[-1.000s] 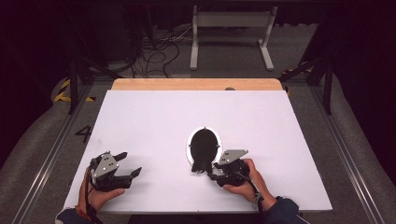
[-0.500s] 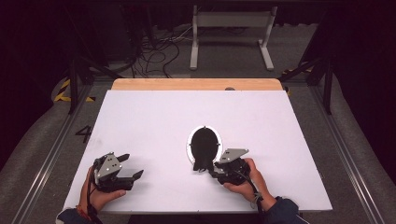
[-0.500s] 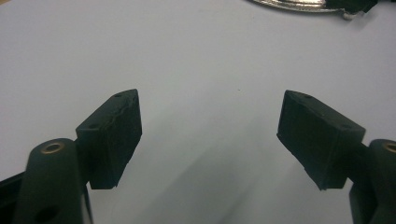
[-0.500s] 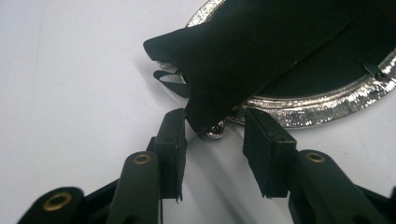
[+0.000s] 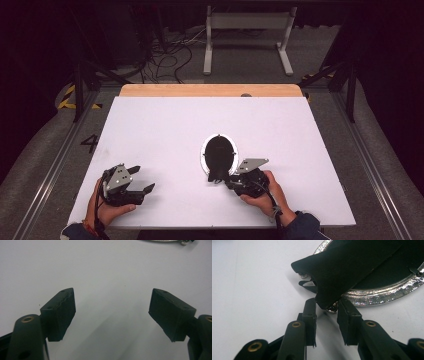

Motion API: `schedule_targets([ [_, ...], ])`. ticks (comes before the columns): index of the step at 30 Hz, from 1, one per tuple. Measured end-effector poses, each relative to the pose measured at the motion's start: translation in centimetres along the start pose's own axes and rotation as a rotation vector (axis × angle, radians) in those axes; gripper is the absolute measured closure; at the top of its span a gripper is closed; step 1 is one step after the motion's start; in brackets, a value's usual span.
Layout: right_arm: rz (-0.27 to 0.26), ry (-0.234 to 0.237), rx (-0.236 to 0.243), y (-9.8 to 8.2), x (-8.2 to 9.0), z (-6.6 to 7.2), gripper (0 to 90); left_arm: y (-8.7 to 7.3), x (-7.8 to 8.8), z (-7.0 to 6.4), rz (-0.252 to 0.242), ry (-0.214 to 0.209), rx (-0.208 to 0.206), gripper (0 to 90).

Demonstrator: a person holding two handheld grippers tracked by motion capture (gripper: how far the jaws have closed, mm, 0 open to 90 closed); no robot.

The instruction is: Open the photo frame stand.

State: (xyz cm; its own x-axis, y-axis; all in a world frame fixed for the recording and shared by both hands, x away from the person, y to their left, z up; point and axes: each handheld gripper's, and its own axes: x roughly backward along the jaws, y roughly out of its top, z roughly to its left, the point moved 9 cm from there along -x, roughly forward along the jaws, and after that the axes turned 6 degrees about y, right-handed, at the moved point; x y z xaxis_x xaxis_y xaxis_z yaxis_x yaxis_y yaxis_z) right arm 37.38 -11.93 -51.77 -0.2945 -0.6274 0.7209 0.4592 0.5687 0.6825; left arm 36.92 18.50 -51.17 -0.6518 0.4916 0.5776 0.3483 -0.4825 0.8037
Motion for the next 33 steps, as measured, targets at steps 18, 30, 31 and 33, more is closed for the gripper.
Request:
schedule_targets([
  [18, -0.161, 0.220, -0.283, 1.3, 0.1, -1.0, 60.1, -0.3, -0.8, -0.6, 0.039, -0.018, -0.027, 20.3],
  [30, -0.235, 0.351, -0.472, 1.9, -0.4, -2.0, 52.4, -0.3, -1.2, -0.8, 0.053, -0.021, -0.032, 20.0],
  [31, -0.245, 0.364, -0.502, 2.0, -0.3, -2.1, 52.3, -0.3, -1.2, -0.8, 0.054, -0.020, -0.036, 20.0],
  [33, -0.255, 0.380, -0.543, 2.1, -0.2, -2.4, 53.2, -0.2, -1.2, -0.8, 0.050, -0.015, -0.039, 20.1],
])
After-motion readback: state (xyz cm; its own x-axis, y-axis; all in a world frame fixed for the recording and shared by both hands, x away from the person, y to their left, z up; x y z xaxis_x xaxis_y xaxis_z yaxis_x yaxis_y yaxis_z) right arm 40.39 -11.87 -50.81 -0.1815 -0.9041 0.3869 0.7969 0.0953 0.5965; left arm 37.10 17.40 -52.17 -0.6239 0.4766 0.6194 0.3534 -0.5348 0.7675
